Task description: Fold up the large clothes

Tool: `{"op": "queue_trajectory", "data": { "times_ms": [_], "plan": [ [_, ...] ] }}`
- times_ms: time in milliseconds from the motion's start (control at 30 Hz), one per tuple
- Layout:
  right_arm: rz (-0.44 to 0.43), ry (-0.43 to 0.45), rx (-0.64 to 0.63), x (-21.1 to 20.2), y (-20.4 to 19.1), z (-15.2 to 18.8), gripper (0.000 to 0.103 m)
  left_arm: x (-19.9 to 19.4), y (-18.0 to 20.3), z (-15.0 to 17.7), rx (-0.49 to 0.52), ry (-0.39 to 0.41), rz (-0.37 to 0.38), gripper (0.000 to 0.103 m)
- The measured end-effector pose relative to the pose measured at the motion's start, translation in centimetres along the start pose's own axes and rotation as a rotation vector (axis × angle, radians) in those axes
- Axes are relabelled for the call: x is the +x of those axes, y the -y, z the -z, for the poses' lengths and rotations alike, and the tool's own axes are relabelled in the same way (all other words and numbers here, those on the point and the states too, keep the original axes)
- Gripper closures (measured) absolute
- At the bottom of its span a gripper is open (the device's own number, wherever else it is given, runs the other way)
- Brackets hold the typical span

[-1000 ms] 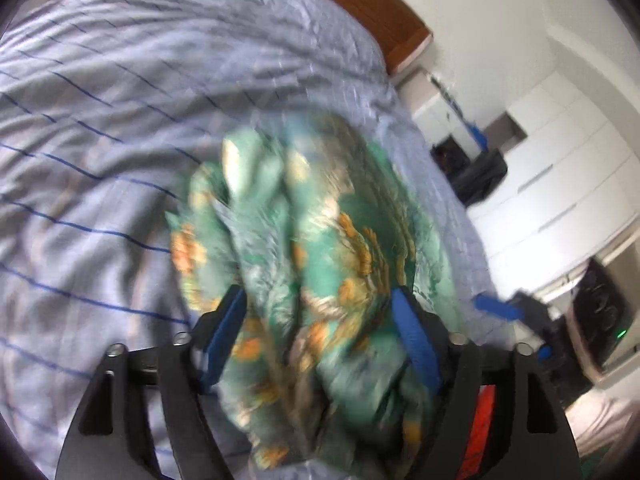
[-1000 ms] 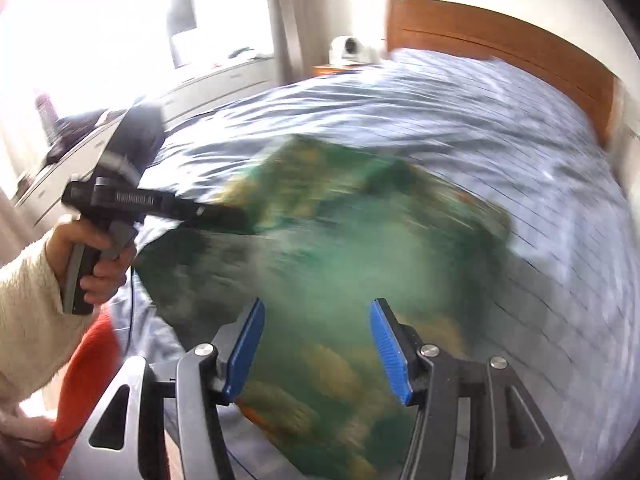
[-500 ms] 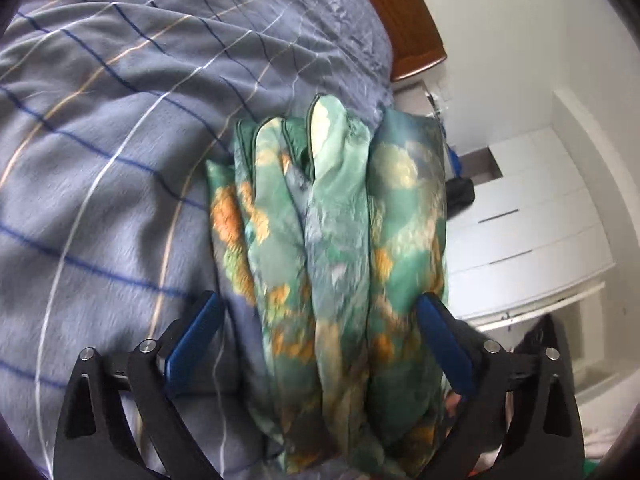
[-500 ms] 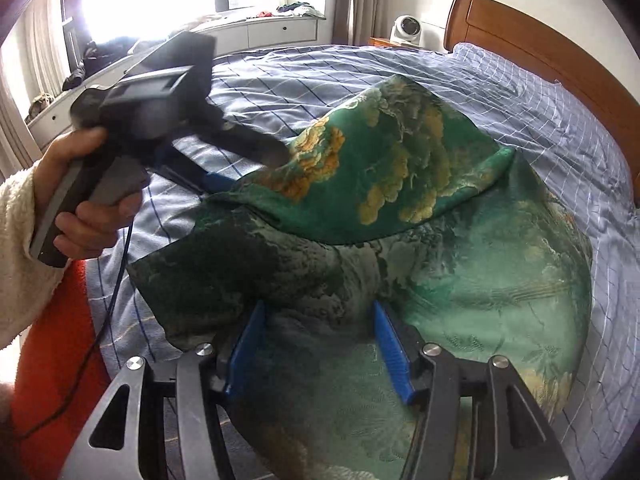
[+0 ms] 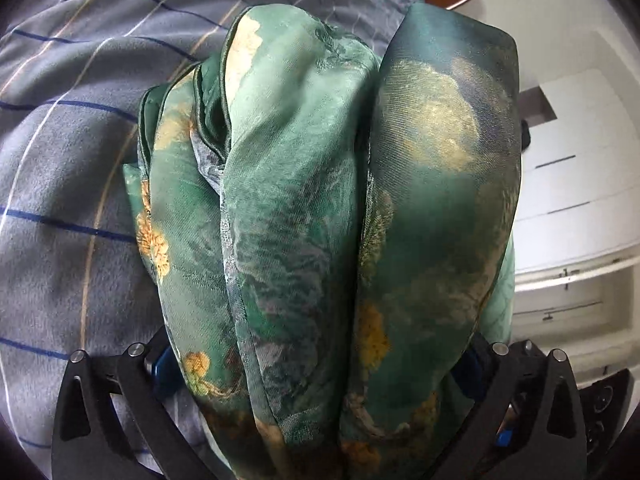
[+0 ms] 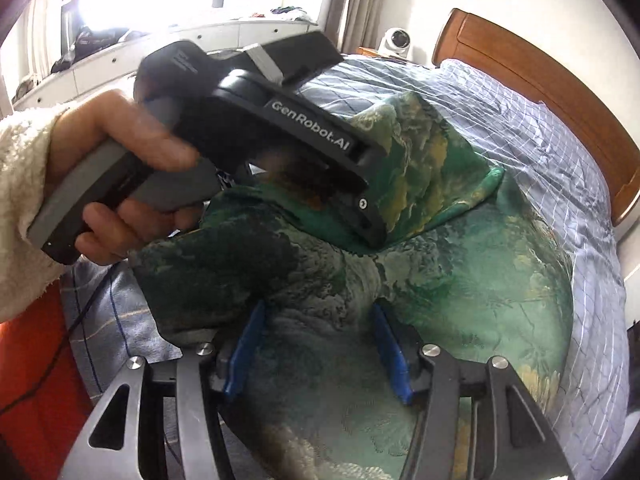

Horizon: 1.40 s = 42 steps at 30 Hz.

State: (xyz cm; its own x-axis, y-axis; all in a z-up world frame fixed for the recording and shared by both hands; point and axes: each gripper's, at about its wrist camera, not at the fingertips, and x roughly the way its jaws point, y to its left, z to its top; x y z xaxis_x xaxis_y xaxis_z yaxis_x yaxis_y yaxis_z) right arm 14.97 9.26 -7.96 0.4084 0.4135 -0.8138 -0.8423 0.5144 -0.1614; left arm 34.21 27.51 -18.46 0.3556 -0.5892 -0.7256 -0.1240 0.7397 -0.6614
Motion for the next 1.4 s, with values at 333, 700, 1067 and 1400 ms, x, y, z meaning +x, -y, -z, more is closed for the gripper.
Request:
{"op": "queue_trajectory", "data": {
  "times_ms": [333,700,1067,1400],
  "plan": [
    [-0.105,0.022,0.163,-3.3,2.3,0.1,0.043,0.6,-0.5,-0.8,0.029,0.033,0.03,0.0],
    [-0.149,0.077,0.449,-7.4,11.5,3.1,0.039,-2.5,-2.4,3.3,0.031,0.071,0.07,0.0],
    [-0.195,0.038,0.192,0.4,5.3,-0.8,0.039,-8.1,-6.5,6.8,-0.074,0.089,0.221,0.001],
    [-0.194,0.043,0.25,-2.3,6.3,-0.3,0.039,-5.0,-5.1,7.2,-0.045,0.045,0.106,0.0]
  ]
}}
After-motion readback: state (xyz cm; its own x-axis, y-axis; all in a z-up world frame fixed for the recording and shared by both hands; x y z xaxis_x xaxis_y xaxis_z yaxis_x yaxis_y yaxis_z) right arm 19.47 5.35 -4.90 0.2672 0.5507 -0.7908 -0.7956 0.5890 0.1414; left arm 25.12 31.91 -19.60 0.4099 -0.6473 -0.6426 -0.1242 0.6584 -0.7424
